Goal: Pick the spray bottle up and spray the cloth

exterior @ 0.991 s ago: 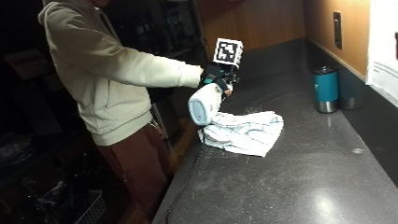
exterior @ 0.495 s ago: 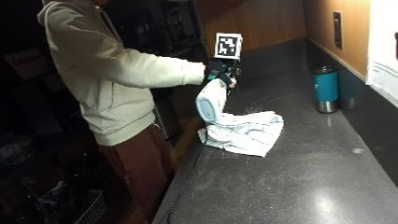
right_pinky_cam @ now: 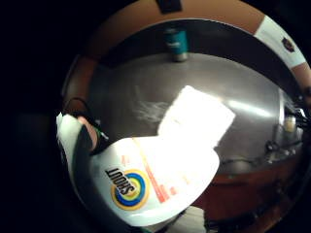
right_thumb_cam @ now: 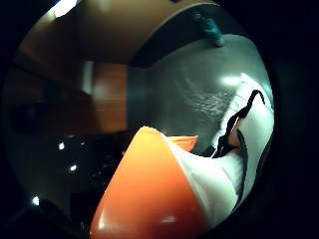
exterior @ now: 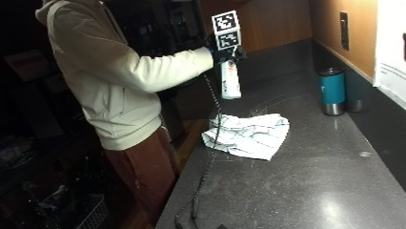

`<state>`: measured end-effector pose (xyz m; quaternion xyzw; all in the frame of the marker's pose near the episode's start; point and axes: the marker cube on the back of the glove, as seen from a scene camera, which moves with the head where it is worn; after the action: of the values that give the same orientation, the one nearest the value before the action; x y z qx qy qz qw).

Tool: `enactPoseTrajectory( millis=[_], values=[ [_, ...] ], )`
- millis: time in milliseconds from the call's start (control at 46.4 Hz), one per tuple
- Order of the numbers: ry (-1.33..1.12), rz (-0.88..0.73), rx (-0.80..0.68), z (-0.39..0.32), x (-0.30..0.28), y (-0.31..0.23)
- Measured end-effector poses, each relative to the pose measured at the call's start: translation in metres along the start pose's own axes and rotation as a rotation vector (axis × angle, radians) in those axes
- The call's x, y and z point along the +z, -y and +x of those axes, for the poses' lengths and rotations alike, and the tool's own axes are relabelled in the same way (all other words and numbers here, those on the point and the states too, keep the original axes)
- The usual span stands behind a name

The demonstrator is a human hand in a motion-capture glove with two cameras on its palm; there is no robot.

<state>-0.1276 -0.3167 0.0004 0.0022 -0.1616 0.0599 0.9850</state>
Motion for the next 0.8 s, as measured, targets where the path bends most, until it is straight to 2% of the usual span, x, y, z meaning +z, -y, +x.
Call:
enactPoseTrajectory(
  millis=[86,172,237,323,366,431,517,560,689,797],
  values=[
    [0.195,0.011,-0.082,-0.022,0.011,0.001],
    [0.522,0.051,-0.166,-0.062,0.023,0.008],
    [0.549,0.050,-0.221,-0.069,0.052,0.013],
    [0.651,0.164,-0.222,-0.073,0.075,0.036],
    [0.693,0.127,-0.246,-0.074,0.088,0.035],
    [0.709,0.012,-0.294,-0.075,0.111,0.025],
    [0.665,-0.030,-0.304,-0.077,0.149,0.031],
    [0.642,-0.028,-0.297,-0.079,0.170,0.038],
    [0.633,0.140,-0.222,-0.085,0.209,0.077],
    [0.603,0.012,-0.243,-0.077,0.233,0.067]
  ],
)
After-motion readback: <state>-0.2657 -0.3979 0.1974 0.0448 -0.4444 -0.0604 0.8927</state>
